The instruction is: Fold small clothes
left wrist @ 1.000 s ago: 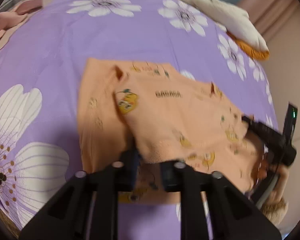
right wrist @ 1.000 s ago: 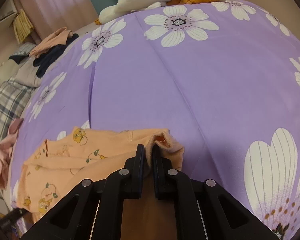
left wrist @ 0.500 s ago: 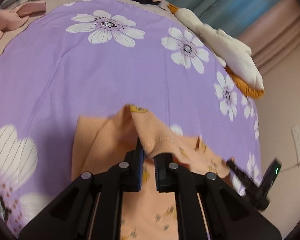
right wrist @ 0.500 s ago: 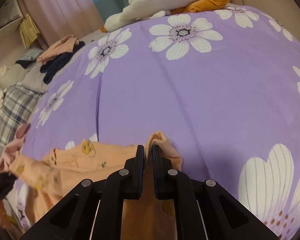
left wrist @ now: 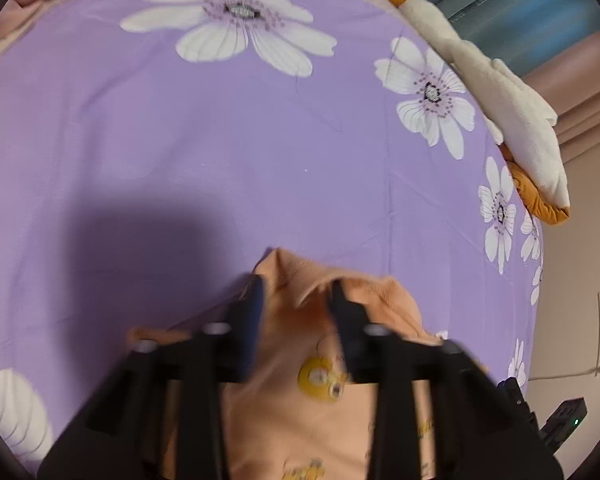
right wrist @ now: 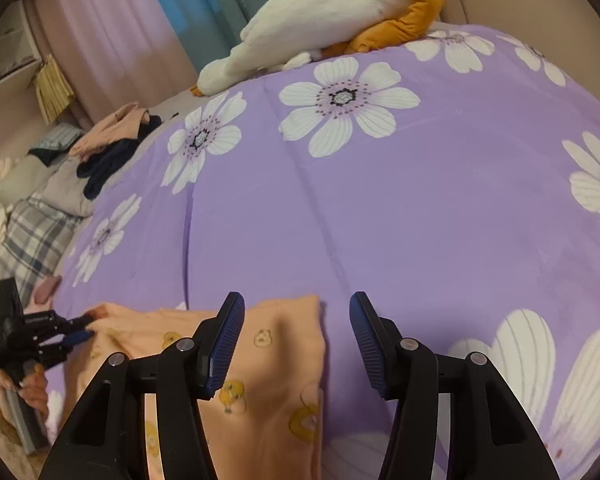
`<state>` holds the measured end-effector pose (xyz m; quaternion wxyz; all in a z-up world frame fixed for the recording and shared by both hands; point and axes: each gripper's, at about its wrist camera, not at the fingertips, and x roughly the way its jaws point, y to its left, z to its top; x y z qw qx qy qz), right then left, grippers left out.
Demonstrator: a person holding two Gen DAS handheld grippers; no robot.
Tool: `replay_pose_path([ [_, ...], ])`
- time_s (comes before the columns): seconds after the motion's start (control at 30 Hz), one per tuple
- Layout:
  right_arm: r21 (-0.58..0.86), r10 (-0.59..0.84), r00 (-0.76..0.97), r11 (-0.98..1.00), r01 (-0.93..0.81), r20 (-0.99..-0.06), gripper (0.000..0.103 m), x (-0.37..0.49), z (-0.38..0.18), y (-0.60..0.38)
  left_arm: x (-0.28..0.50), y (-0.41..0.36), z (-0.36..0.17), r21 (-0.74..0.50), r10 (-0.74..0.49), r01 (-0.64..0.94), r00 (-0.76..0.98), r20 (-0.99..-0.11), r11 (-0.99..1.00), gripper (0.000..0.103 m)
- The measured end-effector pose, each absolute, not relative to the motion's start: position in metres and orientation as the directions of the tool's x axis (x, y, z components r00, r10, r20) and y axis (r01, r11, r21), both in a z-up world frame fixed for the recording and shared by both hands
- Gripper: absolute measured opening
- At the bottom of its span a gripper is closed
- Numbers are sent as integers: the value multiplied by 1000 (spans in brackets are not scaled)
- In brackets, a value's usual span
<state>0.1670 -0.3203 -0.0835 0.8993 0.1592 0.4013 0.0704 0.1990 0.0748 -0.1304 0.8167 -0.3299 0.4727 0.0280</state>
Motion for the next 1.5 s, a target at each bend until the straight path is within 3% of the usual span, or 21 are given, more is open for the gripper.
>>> replay_pose_path([
  [0.03,351,260,663,936,5,-702,55,165,-83,-322,190,76,-124,-510,-261,-348,561,-785,787,63],
  [0.17,388,294,617,921,21,-730,56,151,-86,-328,150,78,-112,-511,-279,-294,571,-772,808,70],
  [0.37,451,377,559,892,-6,-739,56,134,-101,-322,89,78,-136,-540,-347,-310,503,-791,782,69],
  [0.47,465,402,527,885,-15,-749,48,130,-116,-313,67,69,-143,-535,-356,-285,496,-792,795,48],
  [0.5,461,401,520,887,-14,-755,31,130,-122,-310,64,65,-144,-520,-344,-274,495,-798,809,34],
  [0.53,450,387,519,893,-4,-762,21,130,-124,-308,59,61,-145,-487,-317,-259,498,-807,834,19],
  [0.6,425,354,545,905,5,-760,14,128,-120,-304,56,59,-148,-489,-322,-247,500,-804,837,11],
  [0.83,288,232,649,957,-21,-724,10,126,-84,-293,35,57,-144,-432,-278,-221,502,-819,874,9],
  [0.97,264,203,596,964,16,-777,10,138,-103,-294,26,60,-150,-448,-290,-228,500,-816,864,10],
  [1.07,312,220,569,948,66,-792,23,133,-113,-305,22,62,-149,-451,-292,-232,499,-816,862,14],
  [1.13,407,293,563,909,86,-773,54,122,-113,-318,19,61,-146,-448,-288,-235,500,-817,863,17],
  [1.17,438,315,568,895,90,-760,57,115,-111,-322,18,61,-144,-442,-282,-235,501,-818,866,18],
  [1.5,649,546,489,758,57,-680,59,56,-130,-340,14,58,-141,-427,-270,-221,508,-818,877,38],
])
